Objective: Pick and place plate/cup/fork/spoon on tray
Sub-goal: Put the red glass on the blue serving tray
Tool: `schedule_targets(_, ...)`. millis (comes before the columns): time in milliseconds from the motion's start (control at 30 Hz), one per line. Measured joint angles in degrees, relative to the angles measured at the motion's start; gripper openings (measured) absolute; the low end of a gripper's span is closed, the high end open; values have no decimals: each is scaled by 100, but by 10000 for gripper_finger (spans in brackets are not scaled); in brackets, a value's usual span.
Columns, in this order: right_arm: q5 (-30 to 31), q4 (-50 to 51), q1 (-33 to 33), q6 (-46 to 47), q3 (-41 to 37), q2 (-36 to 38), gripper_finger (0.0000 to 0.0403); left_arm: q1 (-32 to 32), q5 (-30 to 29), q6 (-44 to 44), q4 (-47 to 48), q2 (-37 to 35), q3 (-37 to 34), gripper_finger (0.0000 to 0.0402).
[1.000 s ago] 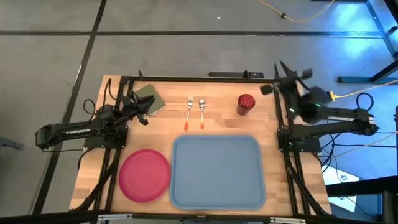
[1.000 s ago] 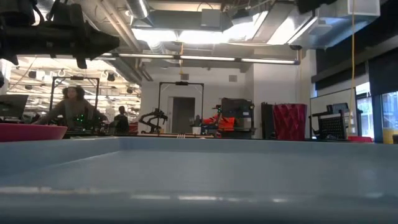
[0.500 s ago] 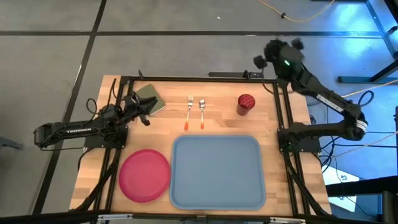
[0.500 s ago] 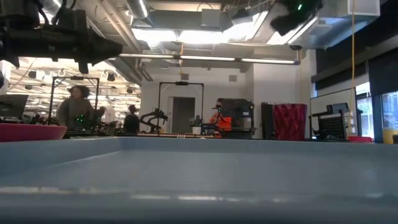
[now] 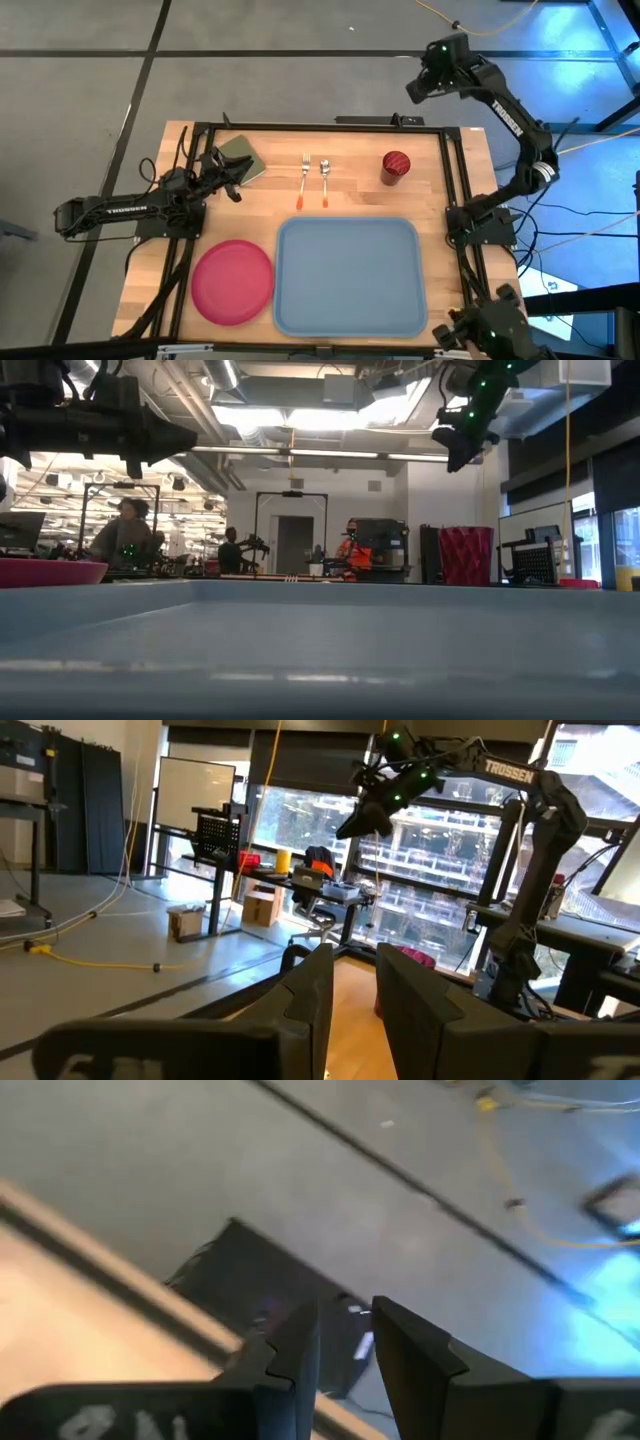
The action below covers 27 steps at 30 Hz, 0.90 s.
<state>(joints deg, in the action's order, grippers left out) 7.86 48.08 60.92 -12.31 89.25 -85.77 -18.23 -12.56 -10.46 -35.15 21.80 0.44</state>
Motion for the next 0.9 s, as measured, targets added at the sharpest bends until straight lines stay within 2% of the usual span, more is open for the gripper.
schedule_targets(333,-187,292,4,-745,5,-243,101,-1,0,7,73,0,1,73)
schedule_targets(733,-190,380,3,-738,5,-421,101,-1,-2,7,279,0,-1,73)
schedule_targets(900,-192,801,2,-619,5,-643,102,-1,-2,9,279,0,-1,73)
